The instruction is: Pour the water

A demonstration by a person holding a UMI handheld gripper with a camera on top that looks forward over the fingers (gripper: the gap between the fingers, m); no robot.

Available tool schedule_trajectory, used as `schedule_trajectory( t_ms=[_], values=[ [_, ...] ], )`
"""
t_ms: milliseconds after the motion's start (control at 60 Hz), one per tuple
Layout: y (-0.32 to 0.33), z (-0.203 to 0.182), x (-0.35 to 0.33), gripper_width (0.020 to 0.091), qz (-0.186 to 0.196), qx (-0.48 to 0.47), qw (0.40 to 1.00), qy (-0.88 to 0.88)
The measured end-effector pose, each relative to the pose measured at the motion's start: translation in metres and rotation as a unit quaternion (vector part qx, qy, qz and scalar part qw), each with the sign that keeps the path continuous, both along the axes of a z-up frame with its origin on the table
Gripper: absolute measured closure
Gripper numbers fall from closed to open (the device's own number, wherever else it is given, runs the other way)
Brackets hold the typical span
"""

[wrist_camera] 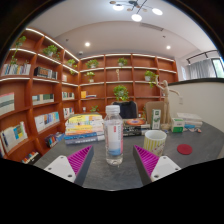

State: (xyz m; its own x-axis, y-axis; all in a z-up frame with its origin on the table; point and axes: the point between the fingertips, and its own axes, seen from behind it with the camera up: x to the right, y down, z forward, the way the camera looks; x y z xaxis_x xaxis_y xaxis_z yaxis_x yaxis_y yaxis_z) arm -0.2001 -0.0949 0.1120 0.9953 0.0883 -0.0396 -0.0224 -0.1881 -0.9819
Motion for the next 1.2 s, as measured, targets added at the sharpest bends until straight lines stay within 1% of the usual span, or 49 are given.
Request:
schedule_trajectory(
  t_ms=[17,117,233,283,333,367,400,433,467,500,550,567,583,600,633,650,867,917,983,1067,1150,1200],
  values=[
    [0.019,-0.010,-0.014,0.0257,0.000,0.002,1.000,0.001],
    [0.061,-0.024,-0.024,0.0253,-0.004,-0.002,1.000,-0.012],
    [0.095,-0.028,-0.027,0.0252,-0.008,-0.001,1.000,-0.020],
    [0.104,-0.029,-0.029,0.0269,-0.005,0.001,1.000,-0.018],
    [0.112,-0.029,-0.028,0.0326,-0.005,0.002,1.000,-0.016],
    [0.116,-0.030,-0.029,0.0385,-0.004,0.003,1.000,-0.016],
    [0.119,-0.030,-0.025,0.0479,-0.012,0.005,1.000,-0.021],
    [0.121,-0.030,-0.021,0.0601,-0.017,0.007,0.999,-0.026],
    [0.122,-0.029,-0.024,0.0603,-0.008,0.011,1.000,-0.024],
    [0.122,-0.029,-0.024,0.0626,-0.005,0.013,1.000,-0.019],
    [0.121,-0.029,-0.023,0.0664,-0.008,0.016,1.000,-0.015],
    [0.121,-0.029,-0.022,0.0698,-0.009,0.017,1.000,-0.016],
    [0.121,-0.030,-0.022,0.0699,-0.009,0.016,1.000,-0.018],
    [0.121,-0.029,-0.022,0.0722,-0.010,0.017,1.000,-0.017],
    [0.121,-0.030,-0.022,0.0727,-0.010,0.015,1.000,-0.018],
    [0.121,-0.029,-0.023,0.0759,-0.010,0.015,1.000,-0.016],
    [0.121,-0.030,-0.023,0.0760,-0.017,0.000,1.000,0.005],
    [0.119,-0.025,-0.023,0.0759,-0.021,-0.005,0.999,0.047],
    [0.119,-0.015,-0.024,0.0759,-0.028,-0.008,0.989,0.146],
    [0.120,0.006,-0.026,0.0759,-0.023,0.019,0.953,0.301],
    [0.115,0.038,-0.023,0.0759,-0.023,0.046,0.896,0.442],
    [0.125,0.043,-0.009,0.0759,-0.027,0.061,0.860,0.505]
  ],
)
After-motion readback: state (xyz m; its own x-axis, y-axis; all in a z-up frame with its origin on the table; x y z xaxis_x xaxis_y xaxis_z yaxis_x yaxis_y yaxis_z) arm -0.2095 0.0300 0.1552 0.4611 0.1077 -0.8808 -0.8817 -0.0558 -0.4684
